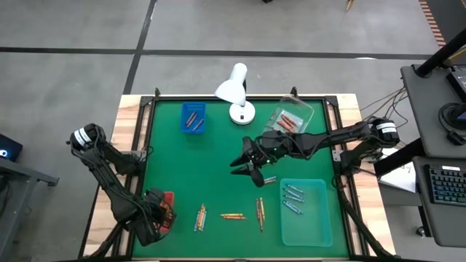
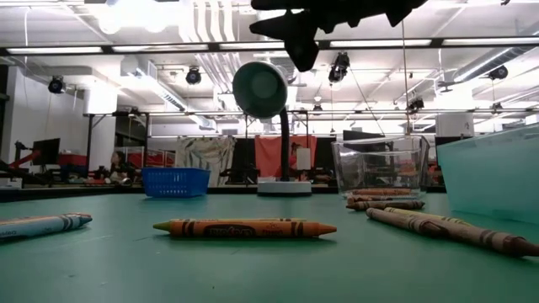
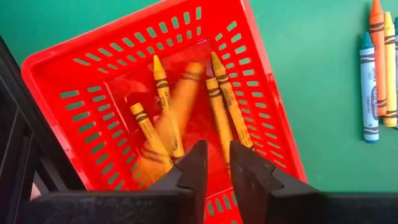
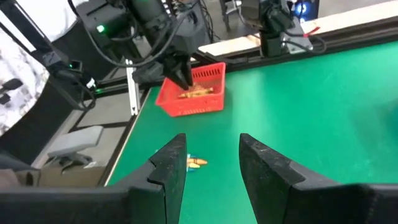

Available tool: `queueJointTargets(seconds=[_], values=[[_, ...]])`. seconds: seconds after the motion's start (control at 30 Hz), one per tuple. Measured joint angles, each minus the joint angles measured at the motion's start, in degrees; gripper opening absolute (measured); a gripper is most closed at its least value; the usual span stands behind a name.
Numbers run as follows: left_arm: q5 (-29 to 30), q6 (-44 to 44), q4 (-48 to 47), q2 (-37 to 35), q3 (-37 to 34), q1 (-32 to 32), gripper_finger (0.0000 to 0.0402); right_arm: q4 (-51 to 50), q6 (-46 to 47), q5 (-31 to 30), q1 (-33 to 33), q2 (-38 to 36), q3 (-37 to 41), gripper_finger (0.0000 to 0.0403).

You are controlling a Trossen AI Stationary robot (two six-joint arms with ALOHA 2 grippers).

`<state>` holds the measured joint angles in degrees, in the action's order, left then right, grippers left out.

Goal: Sort crayons
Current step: Put the orange crayon into the transparent bin

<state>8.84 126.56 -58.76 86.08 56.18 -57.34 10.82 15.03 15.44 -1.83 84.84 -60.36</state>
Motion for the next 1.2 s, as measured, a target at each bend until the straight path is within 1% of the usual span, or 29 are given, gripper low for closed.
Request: queueJointTargets(seconds=[0.1, 0.2, 0.3, 0.37, 0.47, 0.57, 0.7, 0.77, 0.87, 0.93, 1.07, 1.2], values=[[0.02, -0.05, -0.13, 0.00, 0.03, 0.00, 0.0059, -0.92, -0.02, -0.02, 0.00, 0.00, 0.00, 0.0137], [0.93, -2.31, -0.25, -0.10, 1.24, 0.01, 0.0063, -1.91, 0.00, -0.38, 0.04, -0.02, 0.00, 0.0137], [2.82, -7.34, -0.84, -0.52, 4.43, 0.74, 0.0063, -2.95, 1.39, -0.44, -0.04, -0.02, 0.00, 0.0137], [5.19, -11.59, -2.49, -0.61, 7.38, 1.26, 0.0063, -4.78, 1.97, -0.42, -0.22, -0.04, 0.00, 0.0137], [11.35, -18.60, -6.03, -0.67, 11.86, 2.24, 0.0063, -8.26, 2.68, -0.44, -0.76, -0.04, -0.05, 0.0137], [16.64, -28.41, -7.27, -0.95, 15.15, 4.22, 0.0062, -10.55, 4.49, -0.42, -1.32, -0.02, -0.50, 0.0137], [20.65, -42.37, -6.68, -1.53, 16.70, 7.51, 0.0050, -16.63, 4.98, -0.62, -2.05, 0.02, -2.47, 0.0137], [21.60, -49.28, -6.13, -1.64, 16.81, 9.10, 0.0042, -20.41, 4.96, -2.83, -2.56, 0.02, -4.08, 0.0137], [22.91, -57.94, -4.82, -2.16, 15.72, 11.08, 0.0034, -28.08, 4.54, -7.64, -3.33, 0.02, -6.88, 0.0137], [23.49, -63.07, -2.22, -3.31, 13.57, 12.22, 0.0027, -32.65, 4.43, -9.84, -3.62, 0.08, -8.36, 0.0137], [23.65, -72.06, 6.09, -7.29, 7.05, 15.06, 0.0005, -38.40, 4.26, -10.99, -3.80, 0.31, -10.02, 0.0137], [23.71, -80.71, 15.41, -13.50, -0.94, 18.80, 0.0003, -40.80, 5.25, -11.18, -3.80, 0.42, -10.51, 0.0137]])
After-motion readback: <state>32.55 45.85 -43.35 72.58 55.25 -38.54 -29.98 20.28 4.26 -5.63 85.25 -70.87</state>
